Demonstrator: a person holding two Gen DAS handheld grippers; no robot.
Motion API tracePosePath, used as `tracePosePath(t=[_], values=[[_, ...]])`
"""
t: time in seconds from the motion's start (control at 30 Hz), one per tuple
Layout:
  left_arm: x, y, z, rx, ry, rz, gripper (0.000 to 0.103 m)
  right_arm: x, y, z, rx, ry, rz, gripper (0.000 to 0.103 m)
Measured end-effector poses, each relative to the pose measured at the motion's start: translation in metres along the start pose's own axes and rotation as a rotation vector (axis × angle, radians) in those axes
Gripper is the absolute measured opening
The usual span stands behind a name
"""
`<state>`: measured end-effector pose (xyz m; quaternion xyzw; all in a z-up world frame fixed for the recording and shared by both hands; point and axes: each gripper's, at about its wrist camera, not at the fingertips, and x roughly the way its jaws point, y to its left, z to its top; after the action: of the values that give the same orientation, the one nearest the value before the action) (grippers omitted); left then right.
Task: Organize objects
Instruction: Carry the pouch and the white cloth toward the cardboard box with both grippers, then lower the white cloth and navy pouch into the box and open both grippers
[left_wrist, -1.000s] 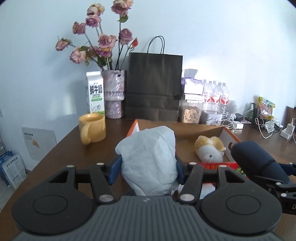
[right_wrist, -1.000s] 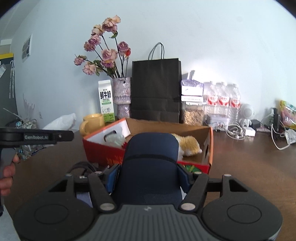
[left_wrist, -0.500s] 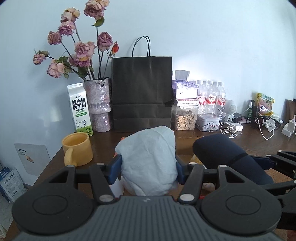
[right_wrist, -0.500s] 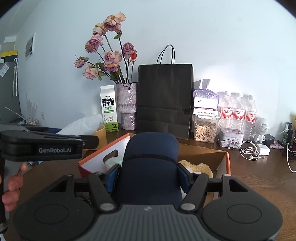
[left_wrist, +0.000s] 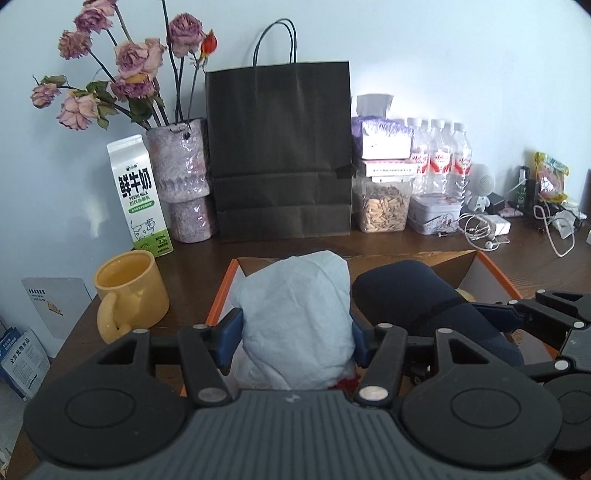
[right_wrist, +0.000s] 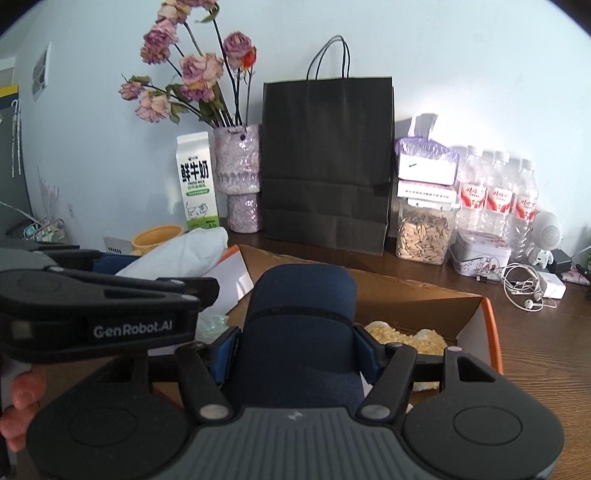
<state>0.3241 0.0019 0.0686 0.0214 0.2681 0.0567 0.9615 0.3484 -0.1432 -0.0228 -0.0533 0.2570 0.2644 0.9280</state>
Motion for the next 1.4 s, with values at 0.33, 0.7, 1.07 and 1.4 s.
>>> tracePosePath(t=[0.33,0.7,1.07,1.4], values=[[0.049,0.006,-0.001,0.009,0.043,0.019,0.059,0.041,-0.009,0.002,0.023,0.040,-0.036,0.063],[0.062,0.016,-0.004,-0.009,0.044,0.026,0.087,0.055,-0.012,0.000,0.026,0.050,-0.050,0.067],[0.047,0.024,-0.003,-0.037,0.003,0.049,0.103,0.041,-0.013,0.003,0.020,0.017,-0.041,0.103],[0.032,0.026,-0.011,-0.051,0.004,0.041,0.103,0.030,-0.011,-0.009,0.032,0.034,-0.039,0.103]])
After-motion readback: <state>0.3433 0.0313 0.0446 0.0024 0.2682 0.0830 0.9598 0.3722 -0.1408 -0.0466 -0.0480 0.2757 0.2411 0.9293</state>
